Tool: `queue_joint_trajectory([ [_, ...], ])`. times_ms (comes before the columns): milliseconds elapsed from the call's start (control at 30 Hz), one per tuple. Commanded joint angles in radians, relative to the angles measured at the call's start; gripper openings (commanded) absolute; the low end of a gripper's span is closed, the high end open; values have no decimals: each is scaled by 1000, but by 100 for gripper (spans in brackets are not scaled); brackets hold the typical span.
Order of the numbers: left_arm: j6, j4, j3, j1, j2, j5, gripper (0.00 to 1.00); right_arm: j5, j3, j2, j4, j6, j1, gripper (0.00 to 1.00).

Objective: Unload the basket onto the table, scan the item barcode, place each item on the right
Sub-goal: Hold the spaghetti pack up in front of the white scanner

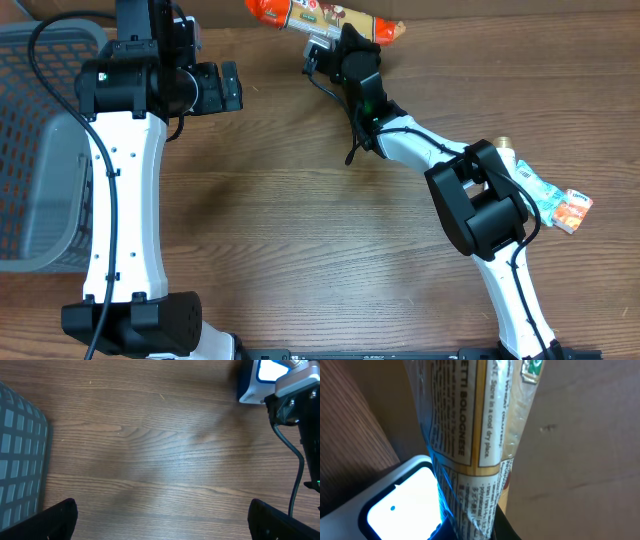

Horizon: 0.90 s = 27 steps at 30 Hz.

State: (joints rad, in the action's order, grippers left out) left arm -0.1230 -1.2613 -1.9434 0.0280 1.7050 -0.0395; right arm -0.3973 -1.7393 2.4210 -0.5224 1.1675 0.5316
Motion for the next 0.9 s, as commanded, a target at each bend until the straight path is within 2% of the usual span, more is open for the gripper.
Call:
queue_joint_trajectory([
  [0,15,2,-4,-2,3,6,100,36,-49,-36,-27,-6,5,4],
  [467,15,2,-4,-2,3,6,100,-19,-49,-44,3,-19,16,4],
  [567,15,2,-4,-2,3,6,100,-47,-49,-83,26,-85,18,4],
  [700,15,2,-4,-2,3,6,99,-47,-49,-187,195,-150,8,4],
  [867,15,2,-4,-2,3,6,100,-21,-49,-366,499,-369,-4,4],
])
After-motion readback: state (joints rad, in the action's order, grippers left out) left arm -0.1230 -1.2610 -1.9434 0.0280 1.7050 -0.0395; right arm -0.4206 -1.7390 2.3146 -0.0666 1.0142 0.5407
